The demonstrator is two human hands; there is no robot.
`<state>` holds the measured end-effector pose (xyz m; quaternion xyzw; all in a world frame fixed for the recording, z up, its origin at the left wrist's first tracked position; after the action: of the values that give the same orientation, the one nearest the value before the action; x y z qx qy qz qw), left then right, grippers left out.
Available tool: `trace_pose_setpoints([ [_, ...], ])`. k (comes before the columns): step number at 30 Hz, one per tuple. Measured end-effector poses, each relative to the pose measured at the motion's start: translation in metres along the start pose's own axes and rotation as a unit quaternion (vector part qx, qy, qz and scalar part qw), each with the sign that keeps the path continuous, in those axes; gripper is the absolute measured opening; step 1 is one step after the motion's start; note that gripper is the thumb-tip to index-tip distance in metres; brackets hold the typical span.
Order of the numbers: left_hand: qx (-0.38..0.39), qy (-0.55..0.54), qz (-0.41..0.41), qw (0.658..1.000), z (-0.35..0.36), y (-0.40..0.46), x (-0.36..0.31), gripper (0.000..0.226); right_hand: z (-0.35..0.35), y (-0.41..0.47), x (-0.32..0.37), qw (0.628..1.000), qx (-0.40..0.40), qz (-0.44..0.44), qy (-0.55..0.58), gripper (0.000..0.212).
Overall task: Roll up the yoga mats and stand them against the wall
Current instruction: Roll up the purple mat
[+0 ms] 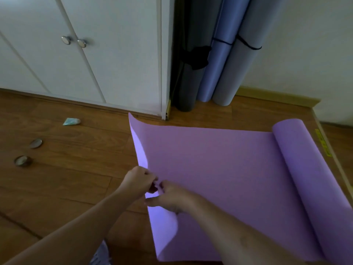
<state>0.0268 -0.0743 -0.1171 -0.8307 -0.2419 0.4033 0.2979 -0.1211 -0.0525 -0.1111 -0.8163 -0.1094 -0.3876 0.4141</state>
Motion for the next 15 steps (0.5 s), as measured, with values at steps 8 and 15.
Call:
trace_pose_setpoints([
  [8,-0.169,0.351,0.4,0.829,0.057,-0.058,-0.115,0.074,-0.136,-0.09,-0.014,0.963,-0.048,0.008,-0.265,0.051],
  [15,-0.129,0.391,0.547,0.729,0.142,-0.087,-0.246,0.02,-0.222,-0.181,-0.104,0.971,-0.088,0.044,-0.217,0.044],
])
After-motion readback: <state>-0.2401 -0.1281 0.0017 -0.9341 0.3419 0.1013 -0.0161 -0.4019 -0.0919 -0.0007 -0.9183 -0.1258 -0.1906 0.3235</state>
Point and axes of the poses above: each hand's wrist, its own y-axis towards the middle knuckle, its own z-axis out of the palm, x = y × z, the point moved 4 cm from there along y, towards the middle knuckle, and after that the axes turned 13 degrees about -z, right-handed, at the moved point
